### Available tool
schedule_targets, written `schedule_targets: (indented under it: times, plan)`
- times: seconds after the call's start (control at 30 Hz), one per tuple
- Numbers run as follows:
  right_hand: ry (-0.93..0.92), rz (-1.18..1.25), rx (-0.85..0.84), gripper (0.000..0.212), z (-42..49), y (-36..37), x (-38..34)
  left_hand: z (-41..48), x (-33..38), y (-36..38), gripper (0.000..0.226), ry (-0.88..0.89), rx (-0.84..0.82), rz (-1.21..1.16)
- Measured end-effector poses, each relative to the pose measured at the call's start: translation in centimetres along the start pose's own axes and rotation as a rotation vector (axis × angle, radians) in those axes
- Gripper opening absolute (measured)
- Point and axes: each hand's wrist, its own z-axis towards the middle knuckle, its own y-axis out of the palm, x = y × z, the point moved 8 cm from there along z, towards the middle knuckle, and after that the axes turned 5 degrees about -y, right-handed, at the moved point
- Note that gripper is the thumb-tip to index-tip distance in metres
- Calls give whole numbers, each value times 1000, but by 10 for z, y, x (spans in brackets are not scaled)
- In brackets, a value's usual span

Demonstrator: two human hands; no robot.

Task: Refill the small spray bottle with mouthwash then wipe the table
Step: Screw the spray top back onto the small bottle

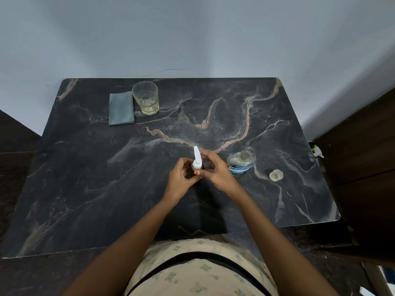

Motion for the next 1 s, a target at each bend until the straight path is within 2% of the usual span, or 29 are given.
schedule_targets:
  times: [0.13,0.27,0.37,0.53,0.6,0.87,1.0]
  plan:
    - [13,-21,-34,33,-1,-3,2,0,-1,1,43,7,-5,3]
    - [85,34,112,30,0,-5,8,0,1,1,41,-7,-6,13]
    - [99,71,187,35,-1,-2,10,0,0,1,40,-7,-9,3]
    - [2,38,53,49,-1,2,5,1,1,1,41,5,-4,14]
    - [8,13,-4,46,-1,1,7,0,2,2,41,4,-11,3]
    - [67,35,173,29,-1,-2,6,-1,3,1,41,-9,-8,11]
    - [20,-22,122,33,0,-1,0,-1,3,0,42,-7,2,26]
